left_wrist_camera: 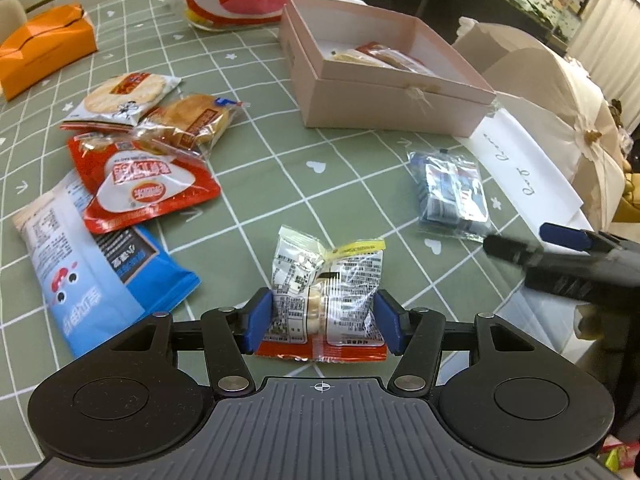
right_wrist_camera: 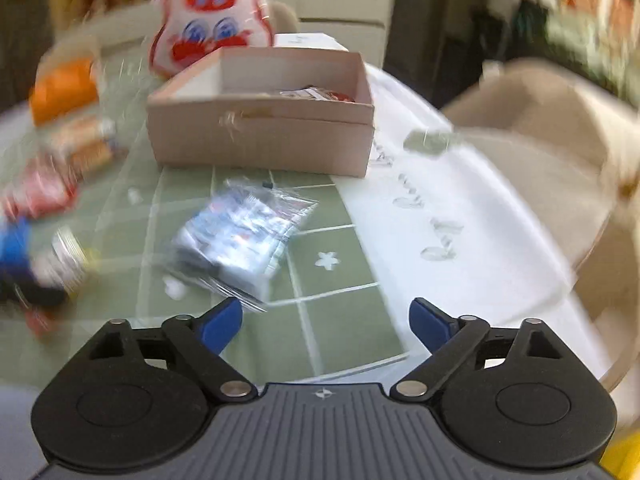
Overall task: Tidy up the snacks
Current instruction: 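Carry the clear bag and silver-red packet into the pink box and open both tools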
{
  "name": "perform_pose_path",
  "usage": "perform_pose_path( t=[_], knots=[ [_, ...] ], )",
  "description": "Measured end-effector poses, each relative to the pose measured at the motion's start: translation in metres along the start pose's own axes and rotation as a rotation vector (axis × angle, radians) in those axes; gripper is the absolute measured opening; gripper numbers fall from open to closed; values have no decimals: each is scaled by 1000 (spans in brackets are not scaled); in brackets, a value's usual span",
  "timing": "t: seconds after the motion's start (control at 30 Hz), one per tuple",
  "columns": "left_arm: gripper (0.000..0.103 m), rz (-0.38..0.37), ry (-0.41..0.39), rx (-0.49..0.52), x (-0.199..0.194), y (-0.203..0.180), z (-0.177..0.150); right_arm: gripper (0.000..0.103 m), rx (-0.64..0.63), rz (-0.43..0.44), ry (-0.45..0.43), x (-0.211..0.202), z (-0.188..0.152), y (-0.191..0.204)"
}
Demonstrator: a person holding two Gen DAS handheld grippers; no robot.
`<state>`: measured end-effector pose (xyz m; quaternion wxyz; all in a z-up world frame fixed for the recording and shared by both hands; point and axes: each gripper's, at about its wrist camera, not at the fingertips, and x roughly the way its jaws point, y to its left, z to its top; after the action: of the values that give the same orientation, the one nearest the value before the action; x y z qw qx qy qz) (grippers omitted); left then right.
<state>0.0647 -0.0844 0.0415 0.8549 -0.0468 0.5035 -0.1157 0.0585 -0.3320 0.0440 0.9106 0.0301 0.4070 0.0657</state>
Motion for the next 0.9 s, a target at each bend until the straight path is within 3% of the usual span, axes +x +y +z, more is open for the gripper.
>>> perform_pose_path(
  t=[0.07,0.13,0.3,0.37,0.4,0.43,0.47,0.5,0.77,0.9],
  knots=[
    [61,5,0,-2,-2,0,-3,92,80,68,-21,-3,9,7],
    [61,10,2,-2,-4,1,-6,92,79,75,-17,6,21,21],
    [61,14,7,-7,-11,2,-12,92,61,-12,55,52,38,49],
    [61,15,7,-5,-14,2,-16,91,58,-53,44,56,38,52],
    [61,14,7,-5,-14,2,-16,86,53,-54,50,56,39,53],
    [61,12,7,-8,-15,2,-17,81,38,-46,49,55,38,52],
    [61,9,6,-11,-15,2,-18,66,12,-33,52,53,38,52],
    [61,7,4,-13,-16,1,-18,63,-16,-11,59,50,38,52],
    [60,-35,5,6,-14,-11,-17,59,-91,54,99,24,31,36],
    [60,-71,-47,-5,-19,-14,-8,59,-128,78,80,0,34,25]
  ],
)
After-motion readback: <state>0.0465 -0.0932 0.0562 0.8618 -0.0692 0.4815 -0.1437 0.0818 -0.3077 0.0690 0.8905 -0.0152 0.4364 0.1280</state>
